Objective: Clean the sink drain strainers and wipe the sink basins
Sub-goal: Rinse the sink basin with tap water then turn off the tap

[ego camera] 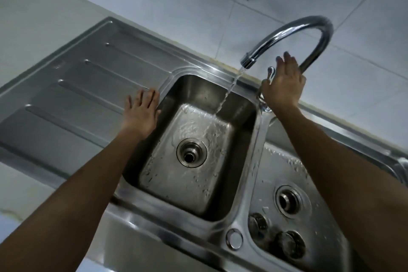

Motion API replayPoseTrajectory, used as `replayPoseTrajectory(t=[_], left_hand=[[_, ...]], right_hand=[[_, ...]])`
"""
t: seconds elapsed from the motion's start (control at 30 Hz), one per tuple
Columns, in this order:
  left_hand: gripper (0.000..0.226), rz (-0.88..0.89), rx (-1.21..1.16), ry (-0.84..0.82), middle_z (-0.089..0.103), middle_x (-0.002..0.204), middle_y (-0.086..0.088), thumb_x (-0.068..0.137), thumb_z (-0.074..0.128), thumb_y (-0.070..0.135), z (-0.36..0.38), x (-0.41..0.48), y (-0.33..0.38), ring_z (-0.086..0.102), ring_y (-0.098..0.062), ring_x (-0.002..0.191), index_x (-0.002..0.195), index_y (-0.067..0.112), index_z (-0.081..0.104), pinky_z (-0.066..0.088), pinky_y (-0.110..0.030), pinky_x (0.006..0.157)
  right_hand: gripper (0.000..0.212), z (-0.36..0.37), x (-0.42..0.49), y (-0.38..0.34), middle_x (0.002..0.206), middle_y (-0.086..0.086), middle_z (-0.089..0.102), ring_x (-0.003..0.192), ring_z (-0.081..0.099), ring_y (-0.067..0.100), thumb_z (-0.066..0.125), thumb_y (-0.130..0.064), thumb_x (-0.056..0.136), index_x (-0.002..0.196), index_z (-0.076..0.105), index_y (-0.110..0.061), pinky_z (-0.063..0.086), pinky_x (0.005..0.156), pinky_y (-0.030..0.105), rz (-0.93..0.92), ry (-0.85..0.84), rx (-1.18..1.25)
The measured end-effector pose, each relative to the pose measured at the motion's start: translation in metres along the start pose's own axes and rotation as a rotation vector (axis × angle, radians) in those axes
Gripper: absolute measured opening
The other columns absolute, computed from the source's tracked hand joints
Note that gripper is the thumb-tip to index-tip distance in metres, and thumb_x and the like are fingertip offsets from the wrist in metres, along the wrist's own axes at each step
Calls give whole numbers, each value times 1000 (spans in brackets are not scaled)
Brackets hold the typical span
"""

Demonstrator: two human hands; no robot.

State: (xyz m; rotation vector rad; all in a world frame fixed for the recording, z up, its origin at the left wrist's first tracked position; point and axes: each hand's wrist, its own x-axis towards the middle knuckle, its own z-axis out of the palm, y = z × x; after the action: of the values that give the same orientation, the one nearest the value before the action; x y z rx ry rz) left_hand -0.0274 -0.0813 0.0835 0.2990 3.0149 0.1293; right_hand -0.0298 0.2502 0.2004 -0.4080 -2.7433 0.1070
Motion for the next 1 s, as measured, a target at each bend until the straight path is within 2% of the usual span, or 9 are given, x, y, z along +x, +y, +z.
replayPoseTrajectory(t=[0.07, 0.17, 0.33, 0.43, 0.5, 0.7, 0.8, 0.9, 1.0], left_hand=[[58, -2, 29, -20, 1, 161, -4, 101, 19, 38, -3, 1, 1, -3, -30, 148, 153, 16, 2, 4, -54, 117], [59, -2, 48, -60, -2, 161, -4, 101, 21, 37, -4, 4, 2, -3, -31, 147, 153, 17, -1, 5, -55, 116], [63, 19, 91, -130, -5, 161, -2, 100, 25, 41, -9, 8, -2, -3, -31, 147, 152, 19, -5, 11, -56, 115], [65, 25, 82, -188, -9, 160, -3, 101, 26, 40, -18, 9, 0, -7, -31, 147, 152, 19, -8, 10, -56, 116], [66, 20, 66, -208, -10, 160, -3, 101, 30, 37, -23, 8, 4, -8, -31, 147, 152, 19, -8, 10, -57, 116], [80, -55, 58, -236, -10, 160, -5, 96, 39, 45, -26, -4, 17, -5, -31, 147, 151, 13, -9, 11, -59, 115], [78, -76, 145, -207, -6, 160, -10, 97, 31, 48, -25, -30, 40, -1, -29, 148, 150, 7, -9, 13, -57, 116], [68, 25, 24, -127, -9, 160, -9, 100, 22, 44, -21, -73, 85, -4, -25, 148, 150, 9, -8, 6, -54, 117], [64, 174, -192, -116, -7, 160, -3, 100, 26, 40, -9, -123, 140, -4, -18, 148, 151, 14, -2, -1, -46, 119]], right_hand=[[71, 2, 0, -1, 162, 7, 9, 150, 7, 23, 49, -27, 92, 152, 17, -7, 17, 119, 42, -19, -152, -34], [80, 3, 4, -8, 163, 5, -2, 150, 0, 21, 49, -33, 95, 153, 1, -7, 15, 121, 42, -10, -335, 14], [77, -1, 10, -17, 158, 6, 18, 144, 24, 25, 56, -36, 90, 151, 16, -9, 29, 113, 45, 41, -369, 63], [79, -8, 0, -19, 155, 7, 23, 138, 34, 29, 55, -40, 88, 150, 18, -8, 37, 107, 44, 61, -352, 25], [82, -9, -11, -17, 156, 9, 21, 137, 35, 31, 55, -43, 87, 150, 16, -7, 39, 107, 45, 47, -345, -5], [99, -18, -20, -5, 162, 5, -9, 149, 7, 28, 53, -54, 88, 153, -7, -11, 23, 117, 48, -6, -529, -13], [102, -24, -17, -4, 160, 4, -22, 149, -2, 30, 54, -54, 89, 152, -15, -12, 14, 119, 52, -19, -618, 75], [97, -27, -28, -1, 158, 3, -26, 149, -5, 31, 44, -59, 91, 151, -18, -14, 5, 117, 57, -30, -604, 37], [86, -22, -63, 12, 160, 6, -19, 149, -7, 27, 33, -58, 96, 151, -15, -13, 4, 119, 56, -69, -547, 35]])
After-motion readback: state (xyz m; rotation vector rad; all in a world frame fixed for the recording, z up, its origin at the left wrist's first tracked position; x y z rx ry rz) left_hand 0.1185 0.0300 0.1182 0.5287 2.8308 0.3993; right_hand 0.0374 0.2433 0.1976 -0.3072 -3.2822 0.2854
